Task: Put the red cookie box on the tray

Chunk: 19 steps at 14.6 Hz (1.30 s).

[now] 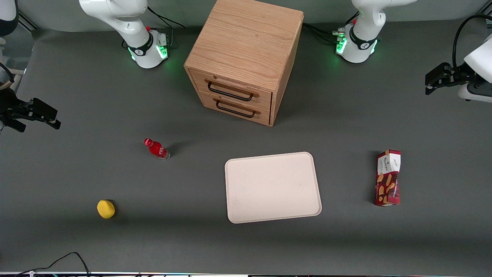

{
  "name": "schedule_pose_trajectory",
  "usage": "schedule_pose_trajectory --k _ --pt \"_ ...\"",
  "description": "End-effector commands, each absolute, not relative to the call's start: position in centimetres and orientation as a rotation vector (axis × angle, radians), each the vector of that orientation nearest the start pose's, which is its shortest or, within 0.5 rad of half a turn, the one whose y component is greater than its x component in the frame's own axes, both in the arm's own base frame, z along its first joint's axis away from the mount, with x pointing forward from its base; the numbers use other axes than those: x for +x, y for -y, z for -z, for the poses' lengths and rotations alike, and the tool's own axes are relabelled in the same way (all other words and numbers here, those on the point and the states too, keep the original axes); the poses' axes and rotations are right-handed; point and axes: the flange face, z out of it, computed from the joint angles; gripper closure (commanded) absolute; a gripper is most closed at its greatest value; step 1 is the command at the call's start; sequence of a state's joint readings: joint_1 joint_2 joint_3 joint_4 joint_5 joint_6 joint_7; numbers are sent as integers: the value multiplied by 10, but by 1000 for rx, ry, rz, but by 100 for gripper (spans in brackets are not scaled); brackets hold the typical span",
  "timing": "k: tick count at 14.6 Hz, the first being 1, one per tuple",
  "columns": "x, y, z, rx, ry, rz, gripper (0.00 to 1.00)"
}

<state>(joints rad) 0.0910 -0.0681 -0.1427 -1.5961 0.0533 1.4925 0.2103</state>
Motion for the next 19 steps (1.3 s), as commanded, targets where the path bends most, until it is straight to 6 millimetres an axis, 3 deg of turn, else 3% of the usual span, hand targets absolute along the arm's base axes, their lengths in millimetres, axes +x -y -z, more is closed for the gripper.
schedule_pose_trajectory --k 1,7,12,16,19 --pt "515 22 -651 -3055 -476 -58 0" --pt "516 9 -656 -3084 -456 -64 0" --pt "527 3 -642 -3095 -445 -84 0" --pt "553 -2 -609 -3100 -445 -94 0" --pt "604 -7 -543 -3108 -448 -57 0"
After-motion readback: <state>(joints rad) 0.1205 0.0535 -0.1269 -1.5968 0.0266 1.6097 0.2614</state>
